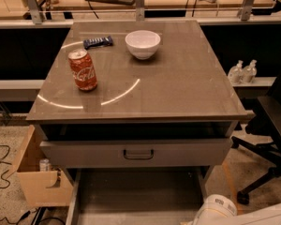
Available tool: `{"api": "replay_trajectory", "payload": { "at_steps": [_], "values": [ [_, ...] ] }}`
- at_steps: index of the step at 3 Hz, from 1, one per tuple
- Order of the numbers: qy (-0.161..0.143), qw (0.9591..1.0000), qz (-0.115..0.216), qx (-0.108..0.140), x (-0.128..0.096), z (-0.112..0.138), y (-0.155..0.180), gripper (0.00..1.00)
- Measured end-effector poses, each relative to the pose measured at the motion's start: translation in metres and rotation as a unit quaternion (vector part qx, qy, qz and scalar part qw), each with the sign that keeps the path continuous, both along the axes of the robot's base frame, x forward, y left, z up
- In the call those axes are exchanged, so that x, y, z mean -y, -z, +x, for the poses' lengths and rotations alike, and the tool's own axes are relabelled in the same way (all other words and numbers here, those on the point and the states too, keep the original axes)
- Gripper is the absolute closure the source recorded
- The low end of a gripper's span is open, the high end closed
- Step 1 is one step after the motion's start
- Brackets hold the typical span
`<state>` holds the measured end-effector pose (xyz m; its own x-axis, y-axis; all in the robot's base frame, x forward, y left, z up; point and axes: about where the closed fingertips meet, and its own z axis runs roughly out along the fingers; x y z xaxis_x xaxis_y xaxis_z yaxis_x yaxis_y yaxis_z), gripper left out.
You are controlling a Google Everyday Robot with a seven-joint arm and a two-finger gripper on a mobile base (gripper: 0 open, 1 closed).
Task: Close middle drawer
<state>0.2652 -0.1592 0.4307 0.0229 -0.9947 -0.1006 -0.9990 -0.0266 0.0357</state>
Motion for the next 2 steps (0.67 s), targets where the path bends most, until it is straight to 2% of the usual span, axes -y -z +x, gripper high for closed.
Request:
{"api": "replay_trajectory", "payload": {
  "at_steps": [1,2],
  "values": [
    [-0.006,1.0000,0.004,-0.002,-0.0103,0.0023,0.0120,0.40],
    [-0.006,1.0000,0.004,-0.002,-0.0105,0.0021,0.0134,0.63]
  ]
}}
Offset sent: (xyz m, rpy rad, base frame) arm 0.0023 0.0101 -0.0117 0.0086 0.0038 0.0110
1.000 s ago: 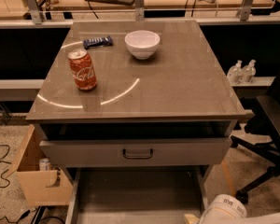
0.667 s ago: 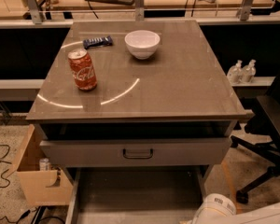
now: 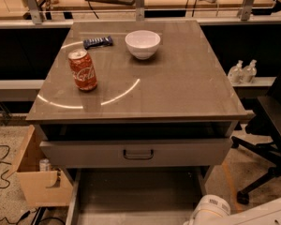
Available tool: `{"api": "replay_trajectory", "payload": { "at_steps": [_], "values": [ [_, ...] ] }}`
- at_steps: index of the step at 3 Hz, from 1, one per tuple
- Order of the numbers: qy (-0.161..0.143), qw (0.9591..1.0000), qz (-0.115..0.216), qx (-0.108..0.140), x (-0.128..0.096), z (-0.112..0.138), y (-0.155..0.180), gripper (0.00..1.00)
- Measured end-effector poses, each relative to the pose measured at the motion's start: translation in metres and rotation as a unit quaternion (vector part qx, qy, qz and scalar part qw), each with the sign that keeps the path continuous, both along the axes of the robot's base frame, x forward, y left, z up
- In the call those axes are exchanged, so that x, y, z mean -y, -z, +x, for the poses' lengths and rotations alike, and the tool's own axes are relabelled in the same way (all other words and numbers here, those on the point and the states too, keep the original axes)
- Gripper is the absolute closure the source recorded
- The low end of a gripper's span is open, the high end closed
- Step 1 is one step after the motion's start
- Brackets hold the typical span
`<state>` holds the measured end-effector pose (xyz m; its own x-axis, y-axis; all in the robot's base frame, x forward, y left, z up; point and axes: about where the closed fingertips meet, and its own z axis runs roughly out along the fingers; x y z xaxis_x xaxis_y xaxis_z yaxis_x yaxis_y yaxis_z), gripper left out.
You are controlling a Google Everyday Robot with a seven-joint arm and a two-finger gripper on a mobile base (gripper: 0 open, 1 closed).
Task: Close middle drawer
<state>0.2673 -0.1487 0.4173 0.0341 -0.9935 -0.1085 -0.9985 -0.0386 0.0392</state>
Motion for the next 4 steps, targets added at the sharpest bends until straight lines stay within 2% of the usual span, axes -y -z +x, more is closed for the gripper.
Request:
{"api": "replay_trajectory", "payload": {
  "at_steps": [1,2,3,4],
  "values": [
    [0.000,1.0000,0.000,0.000,0.000,0.000,0.000,0.87],
    [0.000,1.0000,0.000,-0.001,0.000,-0.001,0.000,1.00],
    [-0.001,1.0000,0.000,0.000,-0.002,0.003,0.001,1.00],
    [-0.016,0.9998,0.005,0.006,-0.012,0.026,0.004,1.00]
  ]
}}
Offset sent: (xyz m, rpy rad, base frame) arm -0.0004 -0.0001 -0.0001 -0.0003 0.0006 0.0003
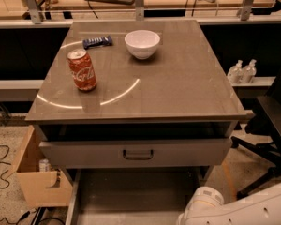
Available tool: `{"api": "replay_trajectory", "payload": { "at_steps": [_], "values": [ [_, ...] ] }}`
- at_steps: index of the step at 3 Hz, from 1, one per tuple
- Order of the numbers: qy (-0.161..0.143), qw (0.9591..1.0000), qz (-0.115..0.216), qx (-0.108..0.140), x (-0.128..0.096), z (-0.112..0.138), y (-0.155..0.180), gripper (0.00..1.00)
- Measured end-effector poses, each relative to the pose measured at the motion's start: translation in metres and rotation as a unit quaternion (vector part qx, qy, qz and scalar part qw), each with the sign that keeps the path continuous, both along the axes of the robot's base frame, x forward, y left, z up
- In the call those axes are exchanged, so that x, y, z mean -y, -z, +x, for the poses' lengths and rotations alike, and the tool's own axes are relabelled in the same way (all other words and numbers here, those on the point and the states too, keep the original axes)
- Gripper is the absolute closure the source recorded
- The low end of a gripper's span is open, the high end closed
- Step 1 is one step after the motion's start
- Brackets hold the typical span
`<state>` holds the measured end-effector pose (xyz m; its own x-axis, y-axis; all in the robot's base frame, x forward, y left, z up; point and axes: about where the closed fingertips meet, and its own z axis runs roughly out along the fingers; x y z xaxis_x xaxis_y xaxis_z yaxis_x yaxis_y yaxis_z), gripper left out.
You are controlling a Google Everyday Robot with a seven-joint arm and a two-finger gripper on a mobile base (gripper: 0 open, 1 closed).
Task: Close middle drawer
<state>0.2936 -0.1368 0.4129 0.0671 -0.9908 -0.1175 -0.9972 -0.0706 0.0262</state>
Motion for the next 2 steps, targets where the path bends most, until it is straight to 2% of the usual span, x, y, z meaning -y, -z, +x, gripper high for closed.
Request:
{"api": "replay_trajectory", "payload": {
  "at_steps": [2],
  "values": [
    [-0.003,1.0000,0.001,0.004,-0.0025,0.0097,-0.0001,1.00]
  ]
}}
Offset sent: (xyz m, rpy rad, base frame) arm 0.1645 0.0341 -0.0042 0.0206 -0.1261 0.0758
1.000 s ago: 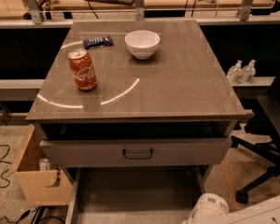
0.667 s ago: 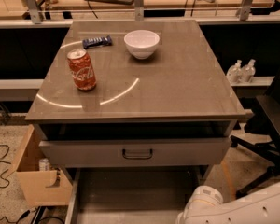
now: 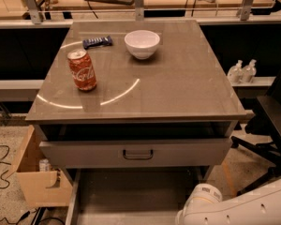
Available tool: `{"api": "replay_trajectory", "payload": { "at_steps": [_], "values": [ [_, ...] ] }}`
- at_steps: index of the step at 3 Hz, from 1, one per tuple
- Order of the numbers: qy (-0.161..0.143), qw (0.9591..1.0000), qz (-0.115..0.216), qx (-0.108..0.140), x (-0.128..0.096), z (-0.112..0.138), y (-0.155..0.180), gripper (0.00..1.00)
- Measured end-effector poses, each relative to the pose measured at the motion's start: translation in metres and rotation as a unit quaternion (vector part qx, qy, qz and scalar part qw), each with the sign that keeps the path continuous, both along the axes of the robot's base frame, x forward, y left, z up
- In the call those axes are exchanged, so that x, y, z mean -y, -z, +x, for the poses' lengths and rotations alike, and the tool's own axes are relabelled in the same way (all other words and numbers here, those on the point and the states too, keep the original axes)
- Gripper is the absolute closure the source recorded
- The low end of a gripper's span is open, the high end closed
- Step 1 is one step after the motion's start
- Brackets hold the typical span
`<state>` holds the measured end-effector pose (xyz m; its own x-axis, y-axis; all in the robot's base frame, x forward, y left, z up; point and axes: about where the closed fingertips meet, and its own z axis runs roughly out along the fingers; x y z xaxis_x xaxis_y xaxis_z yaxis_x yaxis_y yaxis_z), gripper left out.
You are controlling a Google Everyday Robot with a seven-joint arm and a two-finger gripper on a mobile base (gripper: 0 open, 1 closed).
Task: Close middle drawer
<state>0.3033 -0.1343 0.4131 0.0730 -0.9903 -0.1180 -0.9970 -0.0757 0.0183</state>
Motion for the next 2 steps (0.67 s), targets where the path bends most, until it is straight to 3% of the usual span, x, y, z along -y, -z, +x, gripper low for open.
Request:
{"api": "replay_trajectory", "payload": {
  "at_steps": [2],
  "values": [
    [0.000,1.0000,0.000,0.000,0.0000,0.0002,0.0000,1.00]
  ]
}}
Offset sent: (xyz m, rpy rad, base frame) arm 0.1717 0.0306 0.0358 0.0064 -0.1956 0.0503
